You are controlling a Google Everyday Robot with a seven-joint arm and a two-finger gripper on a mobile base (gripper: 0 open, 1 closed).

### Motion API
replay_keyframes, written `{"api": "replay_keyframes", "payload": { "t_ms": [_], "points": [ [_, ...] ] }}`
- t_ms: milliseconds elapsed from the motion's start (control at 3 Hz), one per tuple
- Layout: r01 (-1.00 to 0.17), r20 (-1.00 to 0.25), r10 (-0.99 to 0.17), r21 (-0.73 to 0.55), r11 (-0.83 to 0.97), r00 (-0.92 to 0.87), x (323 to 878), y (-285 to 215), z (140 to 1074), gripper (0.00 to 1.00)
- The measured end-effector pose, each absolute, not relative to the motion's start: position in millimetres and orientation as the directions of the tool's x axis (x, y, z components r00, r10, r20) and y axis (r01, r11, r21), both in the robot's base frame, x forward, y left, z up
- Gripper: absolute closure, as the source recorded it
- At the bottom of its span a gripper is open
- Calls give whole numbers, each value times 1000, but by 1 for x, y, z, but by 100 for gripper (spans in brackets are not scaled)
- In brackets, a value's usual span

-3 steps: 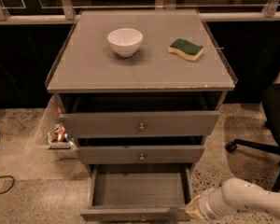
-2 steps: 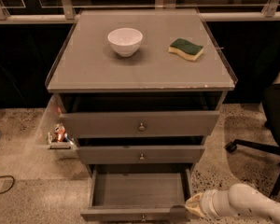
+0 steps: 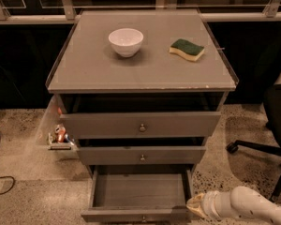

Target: Close bottom drawer

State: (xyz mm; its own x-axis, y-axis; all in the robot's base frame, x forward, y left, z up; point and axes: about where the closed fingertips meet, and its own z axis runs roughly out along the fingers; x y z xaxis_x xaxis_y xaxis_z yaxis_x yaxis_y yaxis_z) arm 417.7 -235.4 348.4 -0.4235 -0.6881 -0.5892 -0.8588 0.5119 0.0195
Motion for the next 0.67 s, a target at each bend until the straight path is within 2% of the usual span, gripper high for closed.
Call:
{"api": "replay_keyframes", "payload": {
  "t_ms": [333, 667],
  "points": [
    [-874, -586, -708, 0, 486, -394, 413, -226, 338, 100],
    [-880, -551, -719, 59, 471, -422, 410, -219, 288, 100]
  ]
}}
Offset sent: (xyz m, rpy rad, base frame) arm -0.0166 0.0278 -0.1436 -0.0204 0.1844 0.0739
